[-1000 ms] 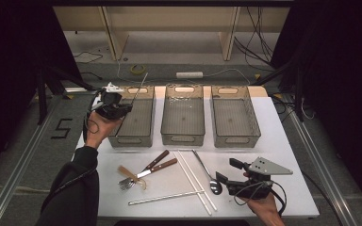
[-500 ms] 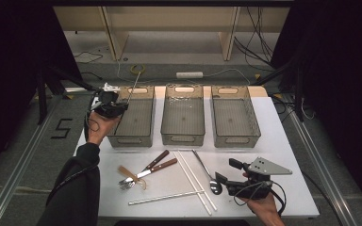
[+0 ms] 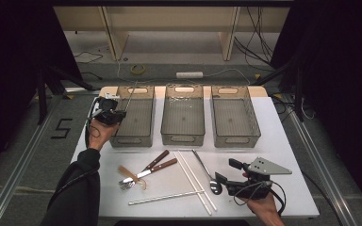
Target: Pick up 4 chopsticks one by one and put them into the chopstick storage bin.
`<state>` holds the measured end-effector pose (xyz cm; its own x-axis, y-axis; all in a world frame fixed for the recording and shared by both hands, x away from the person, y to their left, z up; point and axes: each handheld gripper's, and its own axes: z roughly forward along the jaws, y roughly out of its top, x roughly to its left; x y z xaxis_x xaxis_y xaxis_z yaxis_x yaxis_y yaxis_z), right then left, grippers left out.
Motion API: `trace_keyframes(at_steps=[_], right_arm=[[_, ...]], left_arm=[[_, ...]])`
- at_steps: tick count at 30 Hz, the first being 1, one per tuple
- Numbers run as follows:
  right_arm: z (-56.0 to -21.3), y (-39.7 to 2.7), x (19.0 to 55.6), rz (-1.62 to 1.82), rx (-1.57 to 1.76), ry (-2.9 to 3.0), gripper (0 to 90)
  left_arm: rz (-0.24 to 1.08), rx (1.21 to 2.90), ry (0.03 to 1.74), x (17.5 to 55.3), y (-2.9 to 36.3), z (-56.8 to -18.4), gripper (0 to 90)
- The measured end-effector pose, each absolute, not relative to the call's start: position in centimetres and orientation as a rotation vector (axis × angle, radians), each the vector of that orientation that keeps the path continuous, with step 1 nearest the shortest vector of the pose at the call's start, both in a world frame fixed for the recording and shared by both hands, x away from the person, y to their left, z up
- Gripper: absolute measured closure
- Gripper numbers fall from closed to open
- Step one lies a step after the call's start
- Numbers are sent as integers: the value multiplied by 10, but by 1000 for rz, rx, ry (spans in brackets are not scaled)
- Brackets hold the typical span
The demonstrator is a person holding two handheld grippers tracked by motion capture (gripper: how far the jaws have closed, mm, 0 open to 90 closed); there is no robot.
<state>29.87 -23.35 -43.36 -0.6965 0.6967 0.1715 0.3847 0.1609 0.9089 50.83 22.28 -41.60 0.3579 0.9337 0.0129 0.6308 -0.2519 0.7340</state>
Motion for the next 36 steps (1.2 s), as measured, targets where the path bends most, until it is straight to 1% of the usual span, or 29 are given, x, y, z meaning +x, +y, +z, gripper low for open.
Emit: trace_keyframes(at_steps=[1, 2, 3, 5, 7, 10, 11, 15, 17, 23, 28, 36], right_arm=[[-433, -234, 299, 1549, 1038, 2153, 264], [-433, -234, 299, 1549, 1038, 2153, 264], [-433, -234, 299, 1549, 1038, 2153, 263], [-433, -234, 299, 1551, 1039, 2153, 264], [-433, -234, 299, 1548, 1040, 2155, 264], [-433, -234, 299, 1548, 1040, 2153, 264], [-433, -234, 299, 1547, 1041, 2153, 264], [-432, -234, 298, 1547, 1042, 2153, 264], [-431, -233, 298, 1544, 1033, 2152, 263], [-432, -233, 298, 1544, 1033, 2157, 264], [-432, -233, 298, 1544, 1029, 2156, 263], [-431, -233, 297, 1539, 1031, 2163, 264]], left_arm=[[613, 1972, 1359, 507, 223, -415, 747], [608, 1949, 1369, 507, 223, -414, 747], [596, 1941, 1368, 505, 224, -412, 711], [555, 1937, 1356, 500, 223, -406, 673], [501, 1966, 1338, 493, 220, -400, 571], [460, 1995, 1291, 475, 216, -391, 489], [451, 2005, 1279, 468, 214, -389, 448], [427, 2059, 1212, 445, 204, -379, 353], [381, 2075, 1172, 434, 198, -374, 329], [348, 2162, 1065, 404, 171, -366, 263], [280, 2251, 1001, 388, 150, -380, 239], [225, 2365, 926, 368, 130, -400, 231]])
